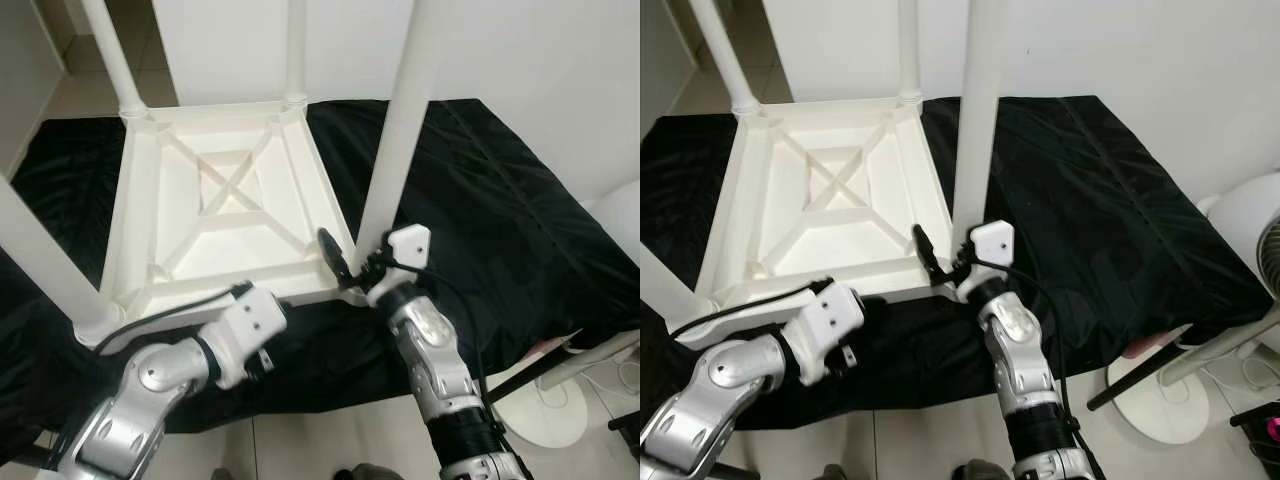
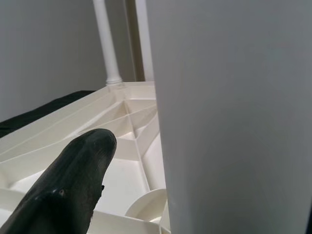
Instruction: Building children table
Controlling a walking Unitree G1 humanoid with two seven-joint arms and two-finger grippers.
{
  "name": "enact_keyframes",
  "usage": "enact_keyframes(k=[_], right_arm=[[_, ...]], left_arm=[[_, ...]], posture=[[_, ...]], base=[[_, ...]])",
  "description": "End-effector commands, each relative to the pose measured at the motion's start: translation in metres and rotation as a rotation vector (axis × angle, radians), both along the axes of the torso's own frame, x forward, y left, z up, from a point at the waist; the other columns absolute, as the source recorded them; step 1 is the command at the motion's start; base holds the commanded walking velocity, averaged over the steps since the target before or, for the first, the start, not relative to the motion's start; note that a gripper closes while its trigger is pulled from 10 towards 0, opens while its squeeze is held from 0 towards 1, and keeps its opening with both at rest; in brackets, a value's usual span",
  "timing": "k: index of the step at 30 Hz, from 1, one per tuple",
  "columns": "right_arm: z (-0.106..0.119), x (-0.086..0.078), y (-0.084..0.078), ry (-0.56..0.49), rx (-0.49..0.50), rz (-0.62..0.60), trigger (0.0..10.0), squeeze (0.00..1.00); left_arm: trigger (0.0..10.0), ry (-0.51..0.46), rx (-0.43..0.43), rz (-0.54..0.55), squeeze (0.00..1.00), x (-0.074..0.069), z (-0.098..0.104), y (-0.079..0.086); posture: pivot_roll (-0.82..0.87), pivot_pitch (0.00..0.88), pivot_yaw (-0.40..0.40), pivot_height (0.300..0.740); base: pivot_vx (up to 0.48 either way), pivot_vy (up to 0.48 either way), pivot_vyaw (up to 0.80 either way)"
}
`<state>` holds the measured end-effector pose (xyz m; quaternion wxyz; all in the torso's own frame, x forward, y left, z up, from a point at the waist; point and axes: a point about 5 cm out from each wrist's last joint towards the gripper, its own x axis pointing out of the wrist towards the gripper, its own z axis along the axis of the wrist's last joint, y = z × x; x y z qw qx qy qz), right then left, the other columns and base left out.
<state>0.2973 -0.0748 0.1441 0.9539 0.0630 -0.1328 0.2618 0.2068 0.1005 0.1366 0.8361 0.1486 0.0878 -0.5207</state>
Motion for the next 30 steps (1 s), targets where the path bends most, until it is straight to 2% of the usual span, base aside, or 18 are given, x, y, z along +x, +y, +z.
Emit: enact_keyframes(k=[1, 7, 15, 16, 18, 21, 30], right_arm=[[-0.002, -0.002, 0.015, 0.014, -0.015, 0.067, 10.0, 0.0], [-0.004, -0.001, 0.02, 0.024, -0.029, 0.075, 10.0, 0.0], [0.001, 0.009, 0.012, 0.004, -0.011, -0.003, 10.0, 0.0], [0.001, 0.009, 0.012, 0.004, -0.011, -0.003, 10.0, 0.0], [0.003, 0.014, 0.01, -0.006, -0.013, -0.01, 10.0, 0.0], [0.005, 0.022, 0.01, -0.016, -0.031, -0.021, 10.0, 0.0], [0.007, 0.025, 0.004, -0.027, -0.035, -0.058, 10.0, 0.0]], left_arm=[[10.0, 0.007, -0.016, 0.019, 0.0, 0.002, 0.002, 0.003], [10.0, -0.026, -0.083, 0.148, 0.0, 0.017, 0.007, 0.004], [10.0, -0.053, -0.176, 0.294, 0.0, 0.036, 0.016, -0.013], [10.0, -0.053, -0.176, 0.294, 0.0, 0.036, 0.016, -0.013], [10.0, -0.046, -0.188, 0.346, 0.0, 0.048, 0.019, -0.016], [10.0, -0.016, -0.22, 0.384, 0.0, 0.056, 0.023, -0.017], [10.0, -0.012, -0.231, 0.423, 0.0, 0.054, 0.024, -0.017]], posture=[[0.03, 0.0, -0.037, 0.74], [0.02, 0.0, -0.039, 0.74], [0.01, 0.0, -0.041, 0.74], [0.01, 0.0, -0.041, 0.74], [0.0, 0.018, -0.037, 0.74], [-0.01, 0.038, -0.038, 0.74], [-0.01, 0.079, -0.044, 0.74]], base=[[0.0, 0.0, 0.0], [0.0, 0.0, 0.0], [0.0, 0.0, 0.0], [0.0, 0.0, 0.0], [0.0, 0.0, 0.0], [0.0, 0.0, 0.0], [0.0, 0.0, 0.0]])
